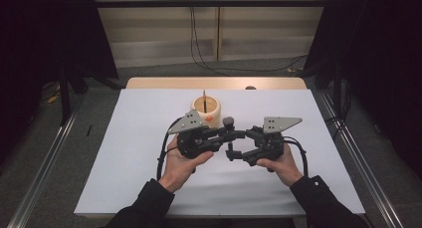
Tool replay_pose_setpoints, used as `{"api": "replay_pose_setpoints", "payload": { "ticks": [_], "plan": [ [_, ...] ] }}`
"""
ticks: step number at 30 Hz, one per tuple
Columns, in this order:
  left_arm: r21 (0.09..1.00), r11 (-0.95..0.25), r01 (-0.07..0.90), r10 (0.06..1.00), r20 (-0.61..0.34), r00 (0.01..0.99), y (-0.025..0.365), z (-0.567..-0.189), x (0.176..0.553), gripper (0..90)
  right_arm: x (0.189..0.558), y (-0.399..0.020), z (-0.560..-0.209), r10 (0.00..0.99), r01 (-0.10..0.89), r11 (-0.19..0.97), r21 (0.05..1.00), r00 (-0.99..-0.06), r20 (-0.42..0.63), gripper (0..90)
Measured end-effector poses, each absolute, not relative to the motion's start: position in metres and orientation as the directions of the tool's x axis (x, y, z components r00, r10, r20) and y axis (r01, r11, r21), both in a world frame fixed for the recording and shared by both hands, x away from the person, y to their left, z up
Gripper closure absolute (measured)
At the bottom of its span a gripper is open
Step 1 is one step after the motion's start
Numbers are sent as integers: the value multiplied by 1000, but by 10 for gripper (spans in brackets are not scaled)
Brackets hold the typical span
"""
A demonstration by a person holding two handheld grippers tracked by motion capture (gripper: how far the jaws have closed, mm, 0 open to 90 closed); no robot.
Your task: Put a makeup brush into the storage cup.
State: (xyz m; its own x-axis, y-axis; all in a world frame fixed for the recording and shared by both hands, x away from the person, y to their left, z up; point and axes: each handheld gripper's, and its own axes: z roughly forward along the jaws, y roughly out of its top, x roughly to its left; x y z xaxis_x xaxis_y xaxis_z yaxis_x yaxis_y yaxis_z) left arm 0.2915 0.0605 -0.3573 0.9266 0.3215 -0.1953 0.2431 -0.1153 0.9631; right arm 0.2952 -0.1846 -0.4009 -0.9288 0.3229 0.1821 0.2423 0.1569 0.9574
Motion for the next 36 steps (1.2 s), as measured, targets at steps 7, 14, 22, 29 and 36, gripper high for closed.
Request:
{"api": "replay_pose_setpoints", "payload": {
  "ticks": [7, 14, 22, 29, 36],
  "plan": [
    [961, -105, 256, 336, -208, 919, 63, -359, 295, 775, 295, -186, -400, 351, 245, 144, 959, -918, 182, 129],
    [961, -97, 258, 348, -210, 914, 68, -357, 297, 775, 295, -191, -401, 377, 232, 143, 962, -911, 164, 37],
    [962, -100, 254, 361, -203, 910, 75, -355, 300, 775, 296, -198, -404, 449, 243, 127, 962, -878, 162, 40],
    [960, -103, 260, 370, -205, 906, 82, -351, 303, 775, 289, -202, -406, 546, 214, 118, 970, -830, 117, 35],
    [960, -110, 257, 380, -199, 904, 88, -348, 308, 775, 282, -210, -407, 612, 214, 104, 971, -784, 108, 19]
  ]
}}
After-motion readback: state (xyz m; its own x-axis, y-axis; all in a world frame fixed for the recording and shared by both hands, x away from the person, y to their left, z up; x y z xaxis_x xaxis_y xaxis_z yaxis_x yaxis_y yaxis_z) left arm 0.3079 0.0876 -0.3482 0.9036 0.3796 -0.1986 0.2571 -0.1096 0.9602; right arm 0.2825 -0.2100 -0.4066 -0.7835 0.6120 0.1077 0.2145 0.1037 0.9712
